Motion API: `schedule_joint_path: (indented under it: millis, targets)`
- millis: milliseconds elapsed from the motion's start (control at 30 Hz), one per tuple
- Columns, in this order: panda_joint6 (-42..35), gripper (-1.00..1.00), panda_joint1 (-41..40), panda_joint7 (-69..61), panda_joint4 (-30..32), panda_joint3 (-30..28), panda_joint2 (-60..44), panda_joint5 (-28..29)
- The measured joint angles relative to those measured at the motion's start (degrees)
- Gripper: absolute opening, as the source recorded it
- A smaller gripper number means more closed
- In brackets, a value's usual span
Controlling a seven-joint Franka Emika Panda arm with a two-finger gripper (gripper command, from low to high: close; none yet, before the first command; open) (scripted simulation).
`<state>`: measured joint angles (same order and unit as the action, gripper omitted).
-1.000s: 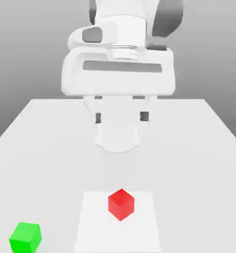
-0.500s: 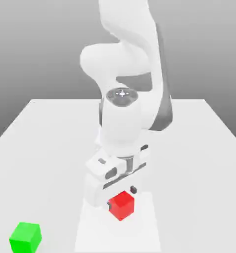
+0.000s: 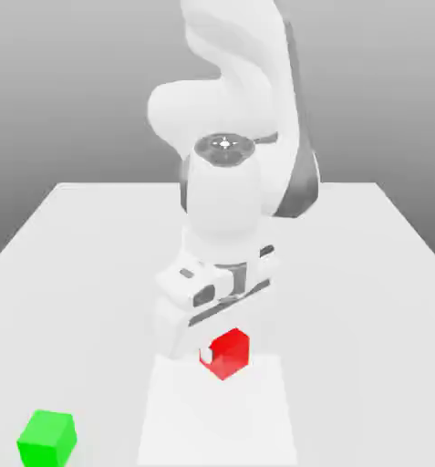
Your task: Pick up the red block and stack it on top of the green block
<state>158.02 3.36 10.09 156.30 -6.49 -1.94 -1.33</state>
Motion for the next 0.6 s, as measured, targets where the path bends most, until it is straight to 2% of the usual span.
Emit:
schedule_joint_path:
  millis: [333, 467, 500, 600]
  targets:
    - [-11.28, -1.00, -8.75, 24.17, -20.39, -9.92, -9.66, -5.12]
    - [-7.22, -1.00, -11.03, 24.51, -23.15, -9.28, -16.77, -9.17]
    - [-5.59, 1.00, -11.63, 23.87, -23.35, -8.57, -18.67, -10.23]
    - [-5.59, 1.00, -11.63, 23.87, -23.35, -8.57, -18.67, -10.23]
